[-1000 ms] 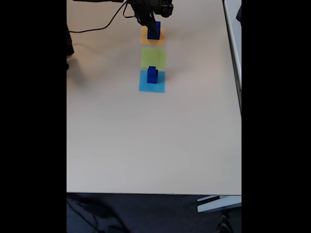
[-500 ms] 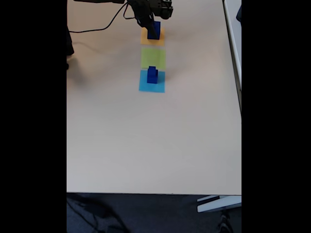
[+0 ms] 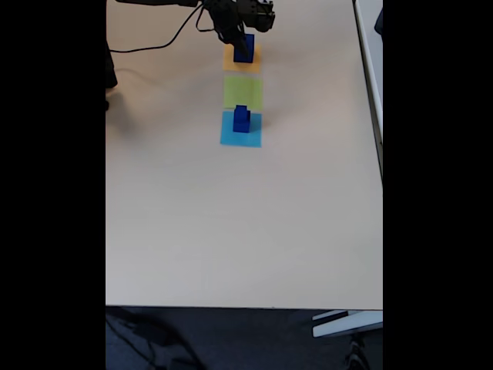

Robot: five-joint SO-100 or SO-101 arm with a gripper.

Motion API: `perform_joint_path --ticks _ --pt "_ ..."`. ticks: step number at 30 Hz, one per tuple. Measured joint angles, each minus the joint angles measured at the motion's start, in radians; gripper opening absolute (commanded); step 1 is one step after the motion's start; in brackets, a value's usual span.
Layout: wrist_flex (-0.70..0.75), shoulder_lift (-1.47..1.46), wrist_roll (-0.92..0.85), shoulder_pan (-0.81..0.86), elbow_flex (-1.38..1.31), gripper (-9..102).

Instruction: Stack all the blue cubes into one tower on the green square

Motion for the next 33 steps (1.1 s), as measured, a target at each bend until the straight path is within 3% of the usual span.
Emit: perform_joint_path --ticks 18,33 --pt "-0.005 0.0 -0.011 0.009 0.0 0" --pt "0.021 0.0 -0.11 0.048 -0.018 0"
